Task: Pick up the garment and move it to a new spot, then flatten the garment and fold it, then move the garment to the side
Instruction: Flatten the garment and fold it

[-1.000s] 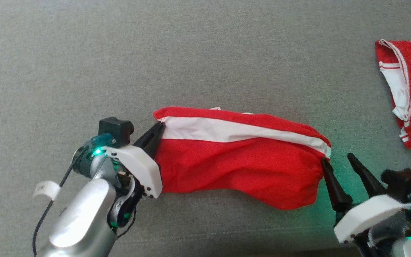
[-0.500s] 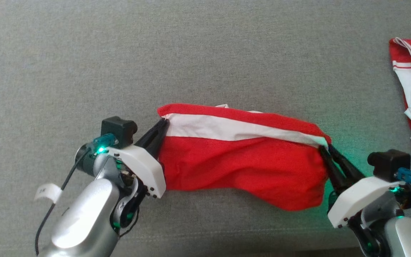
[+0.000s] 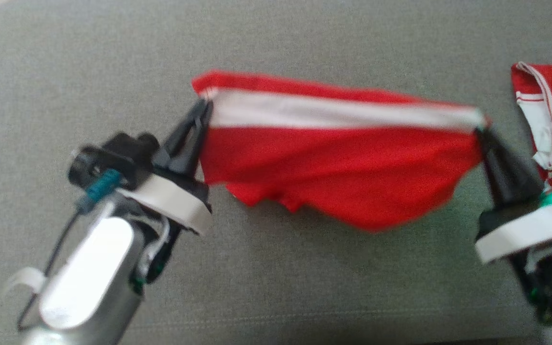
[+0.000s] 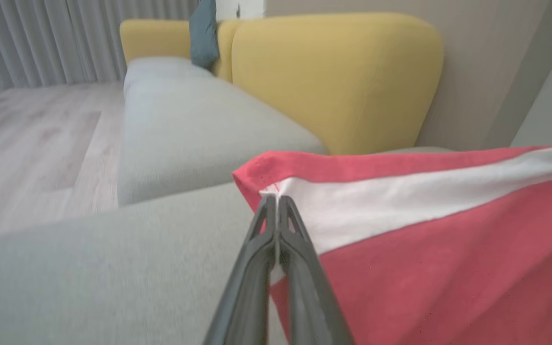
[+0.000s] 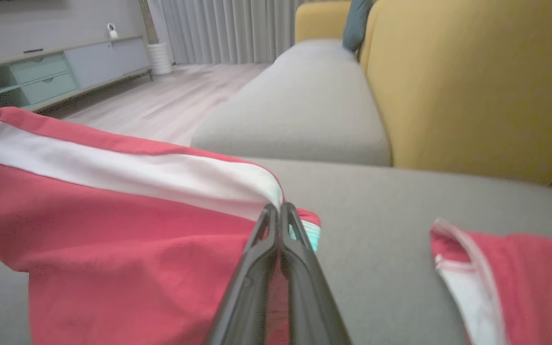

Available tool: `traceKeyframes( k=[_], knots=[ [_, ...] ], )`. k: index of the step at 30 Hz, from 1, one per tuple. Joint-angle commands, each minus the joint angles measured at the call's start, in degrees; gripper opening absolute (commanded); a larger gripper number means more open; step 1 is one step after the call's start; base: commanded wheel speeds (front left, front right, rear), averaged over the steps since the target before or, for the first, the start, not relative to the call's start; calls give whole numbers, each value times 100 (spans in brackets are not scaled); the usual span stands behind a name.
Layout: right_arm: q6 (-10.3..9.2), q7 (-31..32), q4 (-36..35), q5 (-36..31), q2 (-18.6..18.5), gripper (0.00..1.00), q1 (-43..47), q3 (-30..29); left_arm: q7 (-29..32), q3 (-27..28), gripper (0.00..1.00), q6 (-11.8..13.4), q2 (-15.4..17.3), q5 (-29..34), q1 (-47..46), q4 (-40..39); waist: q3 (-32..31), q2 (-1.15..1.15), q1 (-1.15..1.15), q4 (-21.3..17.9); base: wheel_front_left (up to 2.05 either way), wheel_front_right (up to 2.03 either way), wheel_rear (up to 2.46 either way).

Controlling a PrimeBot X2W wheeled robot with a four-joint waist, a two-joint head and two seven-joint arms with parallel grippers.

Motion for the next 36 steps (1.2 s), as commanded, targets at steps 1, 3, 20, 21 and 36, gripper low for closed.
traceKeyframes(
  k=[1, 3, 20, 21, 36],
  knots=[
    [22, 40, -383, -70, -213, 0, -328, 12, -73, 327, 0, 58, 214, 77, -382, -366, -132, 0, 0, 9, 0, 0, 0],
    [22, 150, -633, -144, -347, 0, -566, -37, -111, 424, 0, 95, 287, 144, -548, -667, -258, 0, 0, 24, 0, 0, 0],
    [22, 720, -1112, 72, -536, 0, -1541, -223, 165, 739, 0, 188, 401, 105, -1325, -1339, -662, 0, 0, 121, 0, 0, 0],
    [22, 719, -1058, 101, -515, 0, -1596, -224, 143, 741, 0, 158, 380, 81, -1391, -1259, -619, 0, 0, 123, 0, 0, 0],
    [22, -750, 2537, 503, 129, 0, -4831, 682, -885, 877, 0, -782, -317, 95, -4238, 2894, -15, 0, 0, -180, 0, 0, 0]
  ],
)
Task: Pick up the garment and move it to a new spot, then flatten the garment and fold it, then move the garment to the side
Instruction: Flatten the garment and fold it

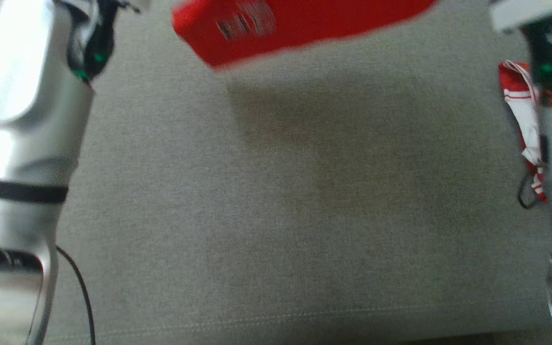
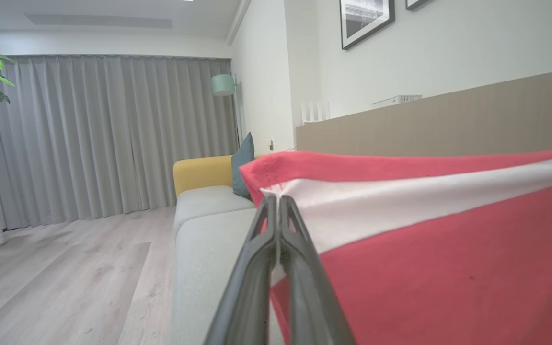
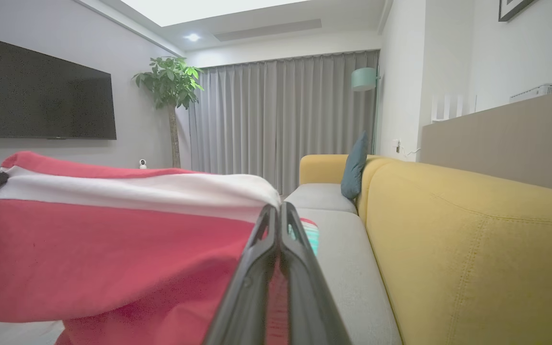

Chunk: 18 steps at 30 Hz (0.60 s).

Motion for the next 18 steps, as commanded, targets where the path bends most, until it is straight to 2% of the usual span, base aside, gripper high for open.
traceKeyframes(
  k=[1, 5, 11, 14, 18],
  knots=[
    [22, -279, 258, 8, 168, 0, -347, 214, -54, 230, 0, -49, 169, 129, -452, 155, 82, 0, -1, -87, 0, 0, 0],
    [22, -924, 1541, 79, 472, 0, -870, 795, -67, 458, 0, -155, 28, 369, -535, 503, 331, 0, -1, -176, 0, 0, 0],
    [22, -1582, 2957, 439, 755, 0, -916, 1620, -69, 870, 0, -263, -273, 600, 222, 770, 703, 0, -1, -145, 0, 0, 0],
    [22, -1766, 3303, 670, 788, 0, -715, 1902, -69, 1076, 0, -300, -424, 712, 686, 747, 833, 0, -1, -103, 0, 0, 0],
    [22, -1886, 3324, 901, 740, 0, -412, 2076, -69, 1338, 0, -338, -541, 818, 1138, 476, 899, 0, -1, -52, 0, 0, 0]
  ],
)
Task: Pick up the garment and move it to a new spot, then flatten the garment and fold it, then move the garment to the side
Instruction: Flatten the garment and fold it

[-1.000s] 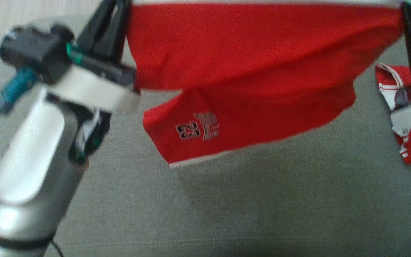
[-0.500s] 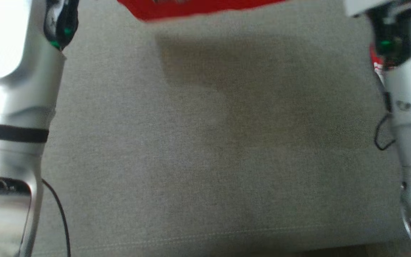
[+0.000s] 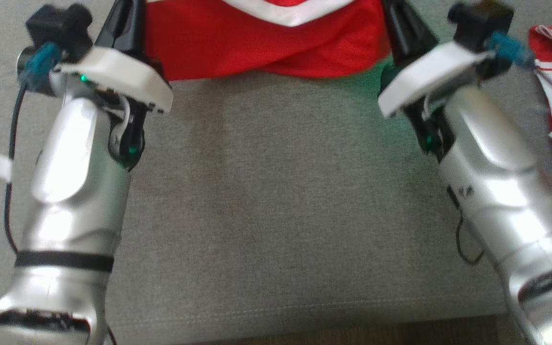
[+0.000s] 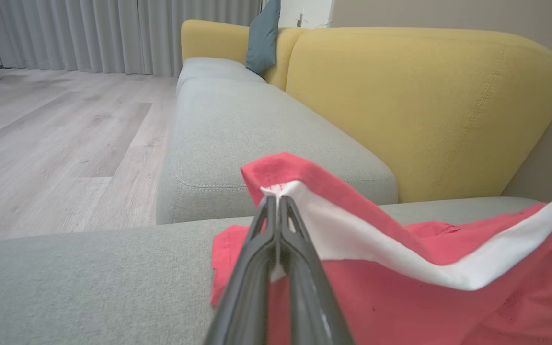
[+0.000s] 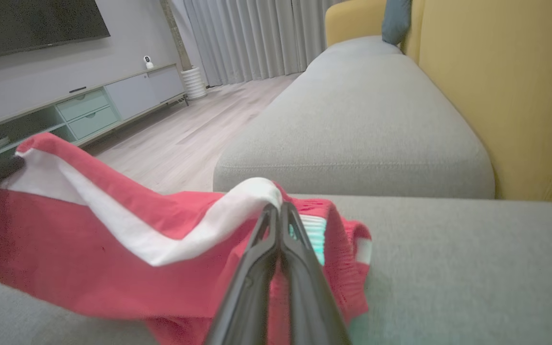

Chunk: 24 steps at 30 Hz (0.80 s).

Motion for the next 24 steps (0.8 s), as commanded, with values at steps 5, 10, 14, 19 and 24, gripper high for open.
traceKeyframes(
  k=[5, 10, 14, 19, 24],
  knots=[
    [22, -113, -830, 151, -162, 0, 836, -30, -28, 506, 0, -50, 6, 265, 704, -1142, -47, 0, -1, 64, 0, 0, 0],
    [22, -116, -1998, -49, -443, 0, 2181, -488, -28, 659, 0, -97, -121, 496, 1896, -2267, -223, 0, -1, 112, 0, 0, 0],
    [22, -117, -2733, -293, -523, 0, 3346, -734, -28, 664, 0, -121, -164, 602, 2768, -2977, -439, 0, -1, 133, 0, 0, 0],
    [22, 274, -3893, -657, -483, 0, 4778, -1211, -28, 734, 0, -133, -188, 696, 3856, -3746, -745, 0, -1, 139, 0, 0, 0],
    [22, 886, -4923, -921, -361, 0, 5665, -1580, -28, 735, 0, -116, -201, 703, 4548, -4112, -906, 0, -1, 158, 0, 0, 0]
  ],
)
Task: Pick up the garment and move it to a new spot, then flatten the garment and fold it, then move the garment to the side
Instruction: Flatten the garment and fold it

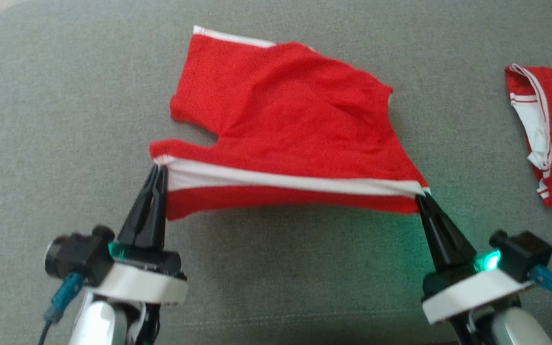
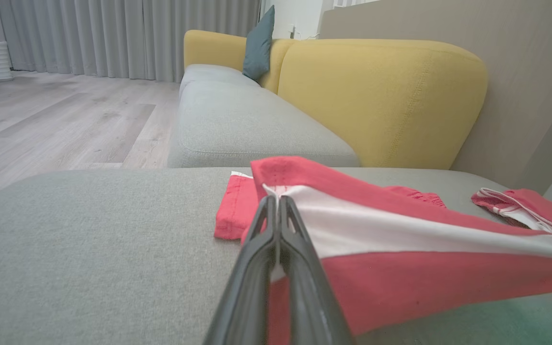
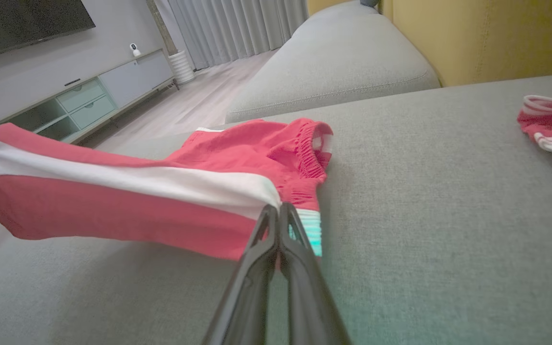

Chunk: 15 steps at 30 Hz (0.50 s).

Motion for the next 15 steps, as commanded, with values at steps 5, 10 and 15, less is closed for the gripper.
traceKeyframes(
  k=[5, 10, 15],
  knots=[
    [22, 615, -976, -193, 162, 0, 542, -209, -28, 174, 0, 61, 19, 16, 153, -406, -72, 0, 1, 37, 0, 0, 0],
    [22, 1094, -1254, -211, 278, 0, 473, -326, -28, 125, 0, 58, 20, -13, -10, -199, -45, 0, 1, -1, 0, 0, 0],
    [22, 1500, -1201, -145, 369, 0, -157, -333, 203, 50, 0, 18, 179, -120, -839, 445, 113, 0, 1, -58, 0, 0, 0]
  ],
)
